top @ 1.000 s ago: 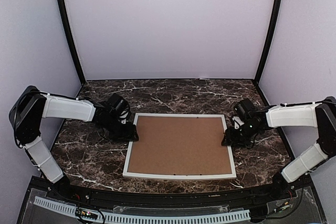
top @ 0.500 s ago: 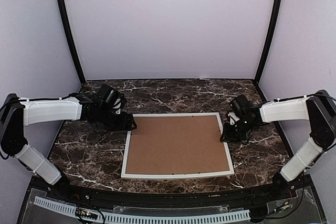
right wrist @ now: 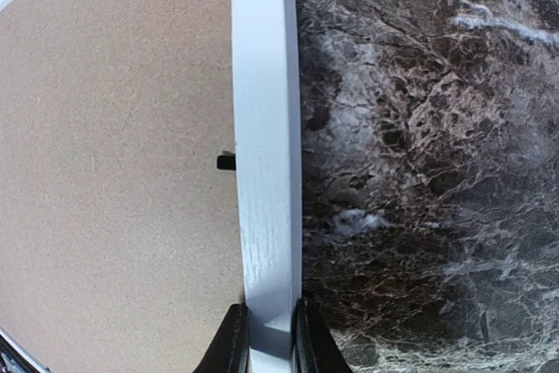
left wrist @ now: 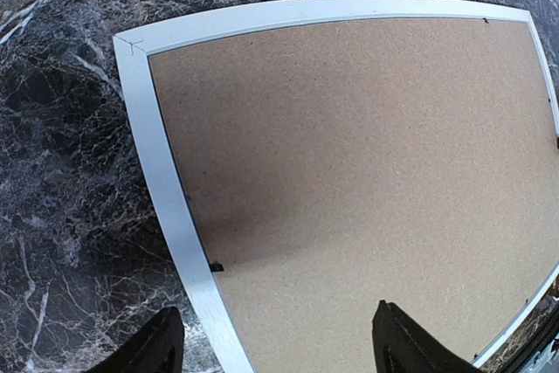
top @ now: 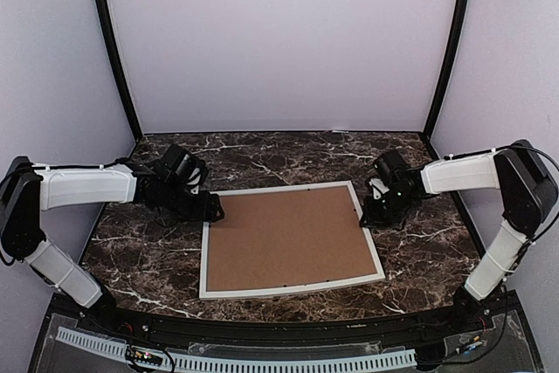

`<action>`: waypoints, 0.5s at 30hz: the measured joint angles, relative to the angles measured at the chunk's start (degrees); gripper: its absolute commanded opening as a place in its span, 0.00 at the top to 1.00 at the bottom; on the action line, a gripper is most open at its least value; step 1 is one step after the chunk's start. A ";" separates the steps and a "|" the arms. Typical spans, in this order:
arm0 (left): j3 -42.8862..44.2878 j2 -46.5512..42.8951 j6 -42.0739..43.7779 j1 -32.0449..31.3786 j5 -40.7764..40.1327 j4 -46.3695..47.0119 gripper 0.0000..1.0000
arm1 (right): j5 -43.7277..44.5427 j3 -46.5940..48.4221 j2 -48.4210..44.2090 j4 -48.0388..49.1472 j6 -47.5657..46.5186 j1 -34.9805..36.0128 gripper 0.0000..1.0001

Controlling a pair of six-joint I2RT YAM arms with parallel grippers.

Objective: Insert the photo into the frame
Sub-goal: Position the photo frame at the center of the board.

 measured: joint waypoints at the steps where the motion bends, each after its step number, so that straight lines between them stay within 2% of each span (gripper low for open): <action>1: 0.00 0.00 0.13 0.00 -0.11 -0.02 0.24 | 0.02 0.31 0.22 -0.13 -0.17 0.00 0.95; 3: -0.02 -0.09 0.59 -0.04 -0.09 0.04 0.25 | 0.07 0.83 0.61 -0.37 -0.35 0.00 1.00; 9: -0.35 -1.66 4.76 -3.98 0.33 3.17 0.25 | -0.04 4.22 3.08 -2.03 -0.85 -0.15 1.00; 15: 0.48 -1.84 11.15 -14.51 1.70 8.26 0.23 | -1.77 7.54 5.09 -4.42 -1.07 -0.46 1.00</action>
